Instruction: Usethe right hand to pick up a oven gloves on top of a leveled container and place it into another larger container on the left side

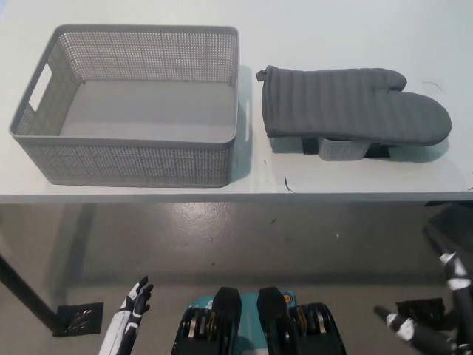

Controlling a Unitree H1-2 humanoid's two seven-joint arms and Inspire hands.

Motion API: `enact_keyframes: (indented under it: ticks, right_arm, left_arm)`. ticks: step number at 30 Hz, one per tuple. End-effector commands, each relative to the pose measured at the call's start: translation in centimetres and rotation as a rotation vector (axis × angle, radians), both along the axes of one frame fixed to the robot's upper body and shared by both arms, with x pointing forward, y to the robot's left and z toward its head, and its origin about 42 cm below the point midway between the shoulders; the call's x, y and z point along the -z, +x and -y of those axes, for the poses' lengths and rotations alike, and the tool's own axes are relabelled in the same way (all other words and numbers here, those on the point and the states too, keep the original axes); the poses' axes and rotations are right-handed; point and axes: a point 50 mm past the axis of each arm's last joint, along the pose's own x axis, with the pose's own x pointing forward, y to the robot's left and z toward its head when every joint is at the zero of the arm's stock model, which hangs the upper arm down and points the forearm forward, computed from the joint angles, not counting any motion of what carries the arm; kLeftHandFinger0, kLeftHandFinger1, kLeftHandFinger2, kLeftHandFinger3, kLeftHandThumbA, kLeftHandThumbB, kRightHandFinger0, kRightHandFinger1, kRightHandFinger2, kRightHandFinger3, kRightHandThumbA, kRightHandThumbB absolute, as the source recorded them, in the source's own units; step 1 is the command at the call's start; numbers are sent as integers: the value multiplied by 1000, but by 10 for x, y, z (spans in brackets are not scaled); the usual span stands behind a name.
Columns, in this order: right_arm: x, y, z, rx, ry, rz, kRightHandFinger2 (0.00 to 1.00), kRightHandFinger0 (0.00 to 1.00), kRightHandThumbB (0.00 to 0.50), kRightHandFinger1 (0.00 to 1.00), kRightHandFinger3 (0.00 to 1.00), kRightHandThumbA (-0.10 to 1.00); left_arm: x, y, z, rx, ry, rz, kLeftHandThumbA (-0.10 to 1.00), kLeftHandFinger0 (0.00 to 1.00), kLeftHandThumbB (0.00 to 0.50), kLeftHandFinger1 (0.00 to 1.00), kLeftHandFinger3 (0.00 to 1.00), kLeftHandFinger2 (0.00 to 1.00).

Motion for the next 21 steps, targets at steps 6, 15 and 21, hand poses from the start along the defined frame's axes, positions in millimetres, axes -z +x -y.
enact_keyframes:
  ticks: [6, 15, 21]
  right_arm:
    - [-59, 31, 9, 99, -325, 159, 1000, 1000, 300, 1000, 1000, 1000]
    - [-77, 101, 12, 250, -718, 72, 1000, 1000, 374, 1000, 1000, 1000]
    - [-74, 145, 12, 288, -770, -10, 1000, 1000, 285, 1000, 1000, 1000]
  left_arm:
    - [-21, 11, -2, 21, 27, 124, 1000, 1000, 500, 1000, 1000, 1000]
    - [-17, 9, 1, 30, 24, 110, 1000, 1000, 500, 1000, 1000, 1000]
    - [-17, 10, 1, 31, 11, 109, 1000, 1000, 500, 1000, 1000, 1000]
